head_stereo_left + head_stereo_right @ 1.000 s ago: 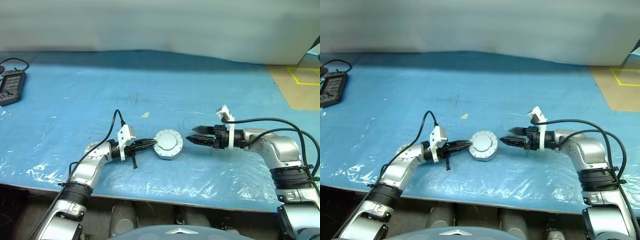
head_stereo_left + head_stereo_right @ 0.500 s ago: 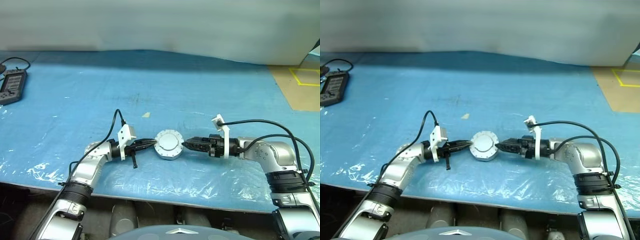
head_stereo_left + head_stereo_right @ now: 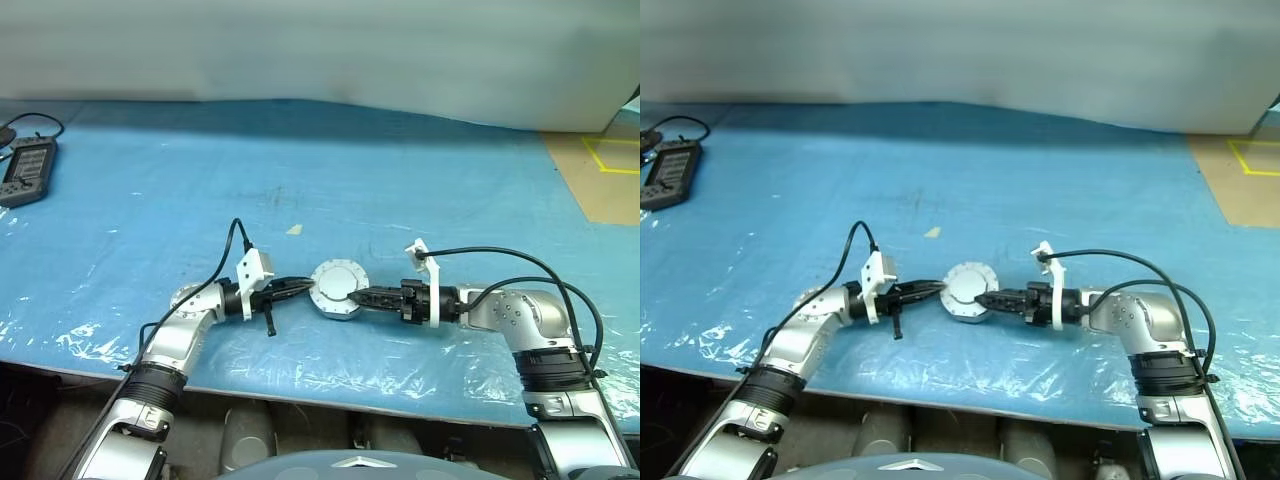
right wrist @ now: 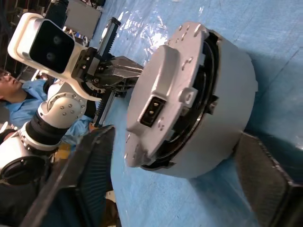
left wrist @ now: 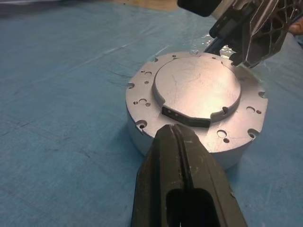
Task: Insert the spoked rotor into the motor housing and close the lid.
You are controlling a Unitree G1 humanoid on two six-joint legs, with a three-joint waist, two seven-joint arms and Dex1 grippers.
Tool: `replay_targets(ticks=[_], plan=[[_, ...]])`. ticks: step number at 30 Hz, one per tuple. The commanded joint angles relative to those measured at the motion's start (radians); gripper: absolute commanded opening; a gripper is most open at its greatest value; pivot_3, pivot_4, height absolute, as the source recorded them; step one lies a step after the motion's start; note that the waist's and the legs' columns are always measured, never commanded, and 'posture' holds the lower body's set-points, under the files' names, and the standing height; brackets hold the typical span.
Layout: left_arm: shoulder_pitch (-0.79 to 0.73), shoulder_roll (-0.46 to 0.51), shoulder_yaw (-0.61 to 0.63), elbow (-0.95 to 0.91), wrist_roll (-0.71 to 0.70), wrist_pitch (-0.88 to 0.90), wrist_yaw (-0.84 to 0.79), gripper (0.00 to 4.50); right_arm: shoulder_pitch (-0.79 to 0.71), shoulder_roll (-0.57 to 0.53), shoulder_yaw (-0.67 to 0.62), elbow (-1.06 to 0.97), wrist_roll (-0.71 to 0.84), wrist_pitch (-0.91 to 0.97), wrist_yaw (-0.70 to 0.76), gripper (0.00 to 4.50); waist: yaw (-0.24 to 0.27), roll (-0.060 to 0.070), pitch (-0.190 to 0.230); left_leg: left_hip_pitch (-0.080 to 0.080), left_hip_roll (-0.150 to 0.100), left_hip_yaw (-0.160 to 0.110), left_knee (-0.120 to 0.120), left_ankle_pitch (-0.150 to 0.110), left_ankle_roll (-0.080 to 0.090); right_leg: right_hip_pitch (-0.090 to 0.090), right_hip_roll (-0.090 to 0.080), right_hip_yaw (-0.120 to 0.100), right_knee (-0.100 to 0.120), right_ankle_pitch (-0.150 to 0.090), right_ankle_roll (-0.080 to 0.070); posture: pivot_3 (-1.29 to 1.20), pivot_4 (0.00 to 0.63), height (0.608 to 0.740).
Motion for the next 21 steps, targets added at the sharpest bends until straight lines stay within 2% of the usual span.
replay_targets(ticks=[1,5,13,21], plan=[[0.008,0.005,-0.005,-0.016,0.004,0.001,-0.002,0.0,-0.016,0.013,-0.034,-0.029,0.045,0.012,-0.007,2.57,-0.001,0.0,0.0,0.0,0.0,0.0,0.0,0.0,0.0,0.0,0.0,0.0,0.0,0.0,0.0,0.0,0.15,0.74],[0.008,0.005,-0.003,-0.008,0.004,-0.003,-0.007,0.0,-0.02,0.012,-0.042,-0.031,0.052,0.025,-0.02,1.32,0.0,0.0,0.0,0.0,0.0,0.0,0.0,0.0,0.0,0.0,0.0,0.0,0.0,0.0,0.0,0.0,0.15,0.74],[0.01,-0.001,0.003,-0.001,0.006,-0.007,0.006,0.0,-0.022,0.014,-0.05,-0.027,0.061,0.023,-0.036,1.29,0.0,0.0,0.0,0.0,0.0,0.0,0.0,0.0,0.0,0.0,0.0,0.0,0.0,0.0,0.0,0.0,0.15,0.74],[-0.036,-0.048,0.147,0.009,-0.087,0.213,0.217,0.0,-0.115,0.14,-0.225,0.068,0.142,0.054,-0.147,1.29,-0.005,0.001,0.001,-0.001,0.0,0.0,0.001,0.0,0.0,-0.002,0.0,0.0,0.001,0.0,0.001,0.0,0.15,0.74]])
